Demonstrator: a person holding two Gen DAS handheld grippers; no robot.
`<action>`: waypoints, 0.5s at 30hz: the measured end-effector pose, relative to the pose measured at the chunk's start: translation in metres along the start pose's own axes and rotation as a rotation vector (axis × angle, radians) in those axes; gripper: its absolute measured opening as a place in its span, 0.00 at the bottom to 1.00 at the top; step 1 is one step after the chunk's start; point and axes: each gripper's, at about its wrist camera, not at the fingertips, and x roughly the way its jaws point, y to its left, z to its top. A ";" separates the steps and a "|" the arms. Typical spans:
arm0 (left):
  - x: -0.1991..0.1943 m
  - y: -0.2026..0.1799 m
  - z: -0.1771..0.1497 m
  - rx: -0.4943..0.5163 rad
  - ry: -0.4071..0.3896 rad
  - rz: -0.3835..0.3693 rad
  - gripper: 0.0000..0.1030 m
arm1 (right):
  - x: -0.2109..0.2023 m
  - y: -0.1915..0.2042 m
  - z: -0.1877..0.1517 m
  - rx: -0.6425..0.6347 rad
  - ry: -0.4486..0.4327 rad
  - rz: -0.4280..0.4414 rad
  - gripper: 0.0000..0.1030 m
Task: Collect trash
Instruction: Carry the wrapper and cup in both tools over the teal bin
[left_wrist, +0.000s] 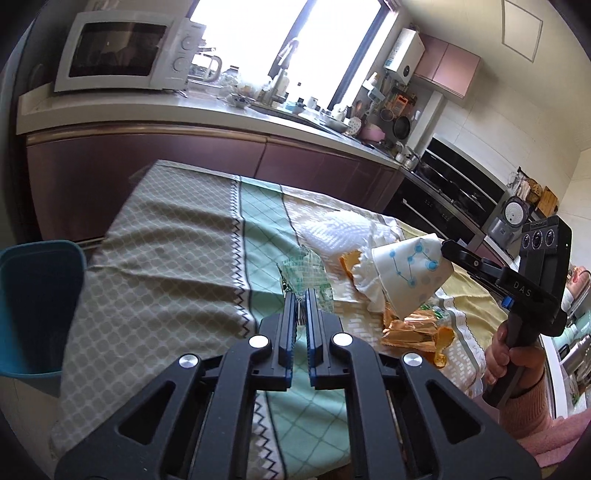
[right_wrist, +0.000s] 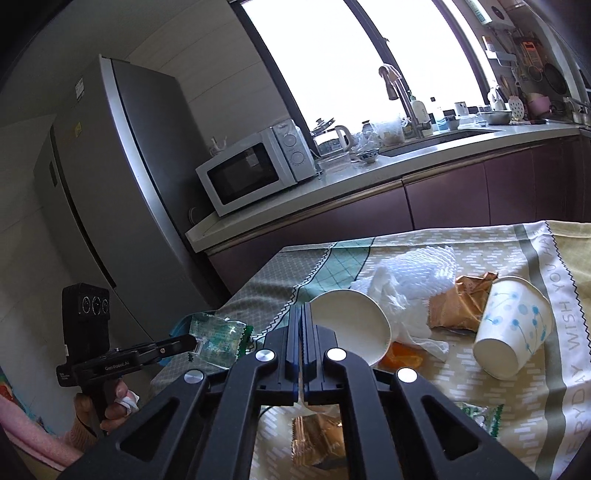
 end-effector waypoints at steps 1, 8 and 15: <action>-0.009 0.008 0.001 -0.009 -0.016 0.017 0.06 | 0.006 0.007 0.002 -0.012 0.005 0.011 0.00; -0.065 0.074 0.004 -0.098 -0.090 0.132 0.06 | 0.050 0.063 0.015 -0.070 0.048 0.125 0.00; -0.102 0.129 0.004 -0.163 -0.134 0.232 0.06 | 0.107 0.122 0.020 -0.110 0.105 0.252 0.00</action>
